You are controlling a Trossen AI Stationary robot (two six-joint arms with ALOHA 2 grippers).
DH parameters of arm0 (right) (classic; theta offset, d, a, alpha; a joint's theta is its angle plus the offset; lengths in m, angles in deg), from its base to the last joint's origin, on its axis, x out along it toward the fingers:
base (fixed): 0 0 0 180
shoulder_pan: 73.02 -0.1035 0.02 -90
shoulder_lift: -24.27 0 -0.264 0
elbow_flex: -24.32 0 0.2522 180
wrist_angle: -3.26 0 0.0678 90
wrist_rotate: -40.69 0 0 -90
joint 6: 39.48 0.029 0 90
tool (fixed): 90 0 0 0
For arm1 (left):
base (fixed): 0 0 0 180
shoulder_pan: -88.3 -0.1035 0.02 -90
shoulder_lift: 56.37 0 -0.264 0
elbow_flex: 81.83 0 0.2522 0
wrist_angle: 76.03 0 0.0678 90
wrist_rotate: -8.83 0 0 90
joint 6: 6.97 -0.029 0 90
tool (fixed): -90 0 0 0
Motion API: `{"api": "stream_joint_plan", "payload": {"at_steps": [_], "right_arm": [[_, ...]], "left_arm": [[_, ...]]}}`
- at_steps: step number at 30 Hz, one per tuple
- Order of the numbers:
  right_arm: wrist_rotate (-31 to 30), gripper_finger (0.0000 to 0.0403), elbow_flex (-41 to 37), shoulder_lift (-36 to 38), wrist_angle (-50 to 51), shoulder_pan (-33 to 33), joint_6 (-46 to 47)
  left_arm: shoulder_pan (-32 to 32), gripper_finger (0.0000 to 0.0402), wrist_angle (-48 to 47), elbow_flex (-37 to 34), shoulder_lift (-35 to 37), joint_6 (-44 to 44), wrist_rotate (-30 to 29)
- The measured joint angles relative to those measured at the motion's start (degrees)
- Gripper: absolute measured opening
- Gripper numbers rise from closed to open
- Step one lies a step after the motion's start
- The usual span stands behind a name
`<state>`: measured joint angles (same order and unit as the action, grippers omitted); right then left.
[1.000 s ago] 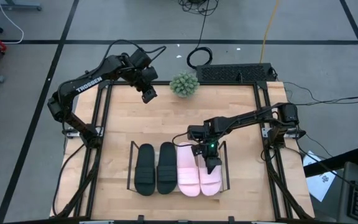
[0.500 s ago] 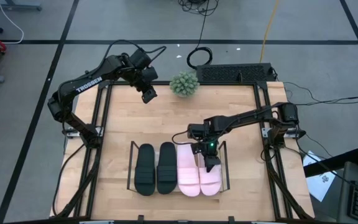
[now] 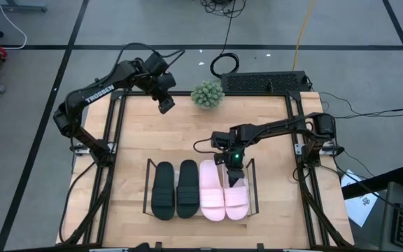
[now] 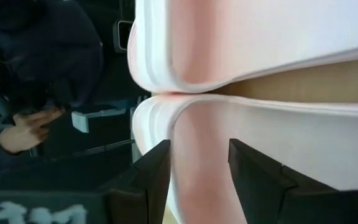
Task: Pick and place slides into the shelf
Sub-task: Return to Home Position
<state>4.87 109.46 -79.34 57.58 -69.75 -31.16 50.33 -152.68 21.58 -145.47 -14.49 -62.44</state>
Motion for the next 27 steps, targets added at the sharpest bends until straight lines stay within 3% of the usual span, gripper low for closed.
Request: {"api": "stream_joint_plan", "payload": {"at_steps": [16, 21, 27], "right_arm": [[-1.35, 0.0153, 0.00, 2.80, -6.30, 9.67, 1.53], [-6.57, 0.0153, 0.00, 7.22, -6.97, 14.93, 1.37], [-13.03, 0.0153, 0.00, 17.66, -7.47, 22.89, 1.50]], "left_arm": [[-14.09, 0.0104, -0.60, 0.00, 0.01, -0.36, 3.39], [-19.85, 0.0104, -0.52, -0.01, 0.64, 0.04, 11.21], [-26.45, 0.0104, -0.41, -0.01, 5.48, 2.75, 22.23]]}}
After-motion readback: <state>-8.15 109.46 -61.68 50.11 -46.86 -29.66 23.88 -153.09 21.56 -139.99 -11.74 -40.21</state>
